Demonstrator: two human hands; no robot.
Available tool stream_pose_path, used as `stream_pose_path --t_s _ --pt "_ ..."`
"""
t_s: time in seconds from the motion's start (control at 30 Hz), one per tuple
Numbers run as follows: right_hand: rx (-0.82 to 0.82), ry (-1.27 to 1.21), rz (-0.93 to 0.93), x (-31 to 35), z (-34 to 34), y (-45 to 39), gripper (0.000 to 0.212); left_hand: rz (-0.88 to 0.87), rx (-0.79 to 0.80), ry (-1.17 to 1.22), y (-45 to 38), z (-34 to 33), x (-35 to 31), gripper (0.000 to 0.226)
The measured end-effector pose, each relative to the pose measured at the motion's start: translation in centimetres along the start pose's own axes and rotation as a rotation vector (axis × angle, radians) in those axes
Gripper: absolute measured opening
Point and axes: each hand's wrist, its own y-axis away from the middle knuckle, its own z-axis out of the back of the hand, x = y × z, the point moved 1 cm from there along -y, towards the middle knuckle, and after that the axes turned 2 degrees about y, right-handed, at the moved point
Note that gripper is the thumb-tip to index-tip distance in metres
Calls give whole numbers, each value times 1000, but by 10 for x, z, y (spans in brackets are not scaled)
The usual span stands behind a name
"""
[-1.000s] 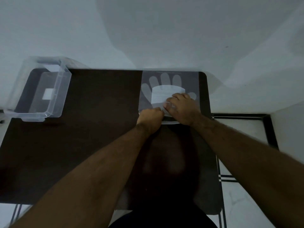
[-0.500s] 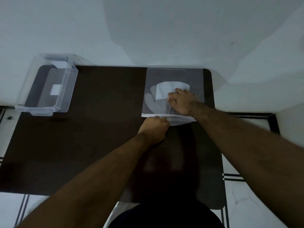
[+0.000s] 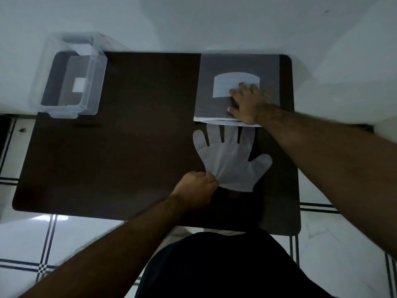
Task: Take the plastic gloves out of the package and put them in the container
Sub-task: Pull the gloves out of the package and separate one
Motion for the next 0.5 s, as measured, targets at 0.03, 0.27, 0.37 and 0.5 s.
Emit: stream_pose_path --t_s 0.03,0.27,0.37,0.5 --pt "-31 3 -10 2 3 4 79 5 14 -7 5 -4 -2 10" --pt "-384 -71 136 48 -20 90 59 -20 -9 16 44 -23 -11 19" --pt "-390 -39 287 63 -55 144 51 -46 -10 -9 52 -28 -10 21" --pt "-339 2 422 79 -97 196 43 -70 -35 -28 58 -29 -8 19"
